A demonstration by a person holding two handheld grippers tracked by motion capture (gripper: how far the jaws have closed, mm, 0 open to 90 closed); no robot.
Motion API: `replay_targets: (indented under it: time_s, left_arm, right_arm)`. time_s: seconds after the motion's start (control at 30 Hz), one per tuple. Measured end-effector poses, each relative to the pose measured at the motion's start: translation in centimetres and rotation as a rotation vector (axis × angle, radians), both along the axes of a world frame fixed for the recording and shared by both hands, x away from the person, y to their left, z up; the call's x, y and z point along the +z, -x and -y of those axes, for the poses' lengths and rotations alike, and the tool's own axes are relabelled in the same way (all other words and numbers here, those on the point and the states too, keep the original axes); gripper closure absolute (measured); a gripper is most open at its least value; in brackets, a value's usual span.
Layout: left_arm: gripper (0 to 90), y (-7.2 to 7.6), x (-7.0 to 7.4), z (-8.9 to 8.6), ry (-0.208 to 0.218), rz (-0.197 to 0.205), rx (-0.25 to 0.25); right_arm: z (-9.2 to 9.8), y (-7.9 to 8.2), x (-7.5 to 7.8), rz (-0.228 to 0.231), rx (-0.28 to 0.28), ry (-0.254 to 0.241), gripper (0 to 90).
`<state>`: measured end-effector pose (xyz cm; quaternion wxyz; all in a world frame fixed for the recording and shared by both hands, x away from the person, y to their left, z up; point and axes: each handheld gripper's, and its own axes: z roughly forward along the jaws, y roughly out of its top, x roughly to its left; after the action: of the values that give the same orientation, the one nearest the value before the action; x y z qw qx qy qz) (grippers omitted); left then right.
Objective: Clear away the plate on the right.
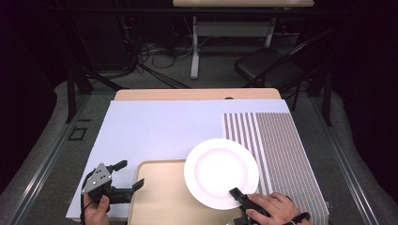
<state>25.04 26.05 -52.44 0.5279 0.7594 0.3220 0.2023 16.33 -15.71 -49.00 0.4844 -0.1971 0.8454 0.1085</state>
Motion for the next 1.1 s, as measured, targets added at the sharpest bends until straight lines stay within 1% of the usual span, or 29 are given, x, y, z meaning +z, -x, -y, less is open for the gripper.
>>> replay_targets:
  time_s: [0.03, 0.07, 0.1, 0.13, 0.17, 0.2, 0.27, 0.3, 0.33, 0.47, 0.5, 0.53, 0.57, 0.6, 0.7, 0.77, 0.8, 0.83, 0.87, 0.9, 0.93, 1.1]
  left_arm:
    - [8.2, 0.0, 0.0, 0.0, 0.000, 0.000, 0.000]
    - [8.2, 0.0, 0.0, 0.0, 0.000, 0.000, 0.000]
    - [8.2, 0.0, 0.0, 0.0, -0.003, 0.002, 0.000]
    - [8.2, 0.0, 0.0, 0.0, -0.003, 0.002, -0.001]
    - [8.2, 0.0, 0.0, 0.0, -0.003, 0.002, 0.000]
    - [8.2, 0.0, 0.0, 0.0, -0.002, 0.001, 0.000]
    - [8.2, 0.0, 0.0, -0.1, -0.003, 0.002, 0.000]
    - [8.2, 0.0, 0.0, -0.1, -0.003, 0.002, 0.000]
    - [8.2, 0.0, 0.0, -0.1, -0.003, 0.003, 0.000]
    - [8.2, 0.0, 0.0, 0.0, 0.002, 0.004, 0.002]
    - [8.2, 0.0, 0.0, 0.0, 0.001, 0.004, 0.002]
    - [8.2, 0.0, 0.0, -0.1, -0.002, 0.002, 0.001]
    - [8.2, 0.0, 0.0, -0.1, -0.001, 0.003, 0.000]
    - [8.2, 0.0, 0.0, -0.1, -0.001, 0.003, 0.000]
    - [8.2, 0.0, 0.0, -0.1, 0.000, 0.003, 0.000]
    - [8.2, 0.0, 0.0, -0.1, 0.001, 0.003, 0.000]
    - [8.2, 0.0, 0.0, -0.1, 0.001, 0.002, 0.001]
    - [8.2, 0.0, 0.0, -0.1, 0.002, 0.002, 0.001]
    - [8.2, 0.0, 0.0, -0.1, 0.003, 0.002, 0.002]
    - [8.2, 0.0, 0.0, -0.1, 0.002, 0.002, 0.001]
    - [8.2, 0.0, 0.0, -0.1, 0.001, 0.002, 0.001]
    - [8.2, 0.0, 0.0, -0.1, 0.002, 0.003, 0.002]
  right_arm:
    - [-0.2, 0.0, 0.0, -0.006, 0.005, -0.001, 81.3]
    - [-0.3, 0.0, -0.1, -0.004, 0.024, -0.009, 81.3]
    - [-0.4, 0.2, 0.0, -0.001, 0.012, -0.003, 81.3]
    - [-0.6, 0.3, 0.0, -0.001, 0.012, 0.000, 81.3]
    - [-0.6, 0.4, -0.1, -0.006, 0.014, -0.020, 81.3]
    - [-0.8, 0.4, 0.0, 0.001, 0.028, -0.002, 81.4]
    - [-0.9, 0.5, 0.0, 0.002, 0.028, -0.012, 81.3]
    - [-1.0, 0.6, 0.0, 0.001, 0.031, -0.007, 81.3]
    - [-1.1, 0.5, 0.0, 0.003, 0.046, -0.011, 81.2]
    - [-1.5, 0.7, 0.0, 0.002, 0.047, -0.012, 81.2]
    - [-1.6, 0.7, 0.0, 0.001, 0.057, -0.011, 81.2]
    - [-1.6, 0.8, -0.1, -0.003, 0.045, -0.015, 81.1]
    - [-1.8, 0.8, -0.1, 0.001, 0.061, -0.009, 81.2]
    - [-1.9, 0.8, -0.1, 0.001, 0.065, -0.002, 81.1]
    - [-2.2, 0.8, -0.4, -0.004, 0.083, -0.005, 81.1]
    - [-2.5, 0.9, -0.4, -0.001, 0.087, 0.005, 81.1]
    - [-2.6, 0.8, -0.5, -0.008, 0.092, -0.001, 81.0]
    - [-2.7, 0.9, -0.5, -0.007, 0.083, 0.001, 81.0]
    - [-2.8, 0.9, -0.5, -0.007, 0.091, 0.001, 80.9]
    - [-2.9, 0.9, -0.7, -0.014, 0.089, -0.011, 80.9]
    - [-3.0, 0.9, -0.6, -0.005, 0.096, 0.002, 80.9]
    - [-3.5, 1.0, -1.0, -0.023, 0.117, -0.007, 80.9]
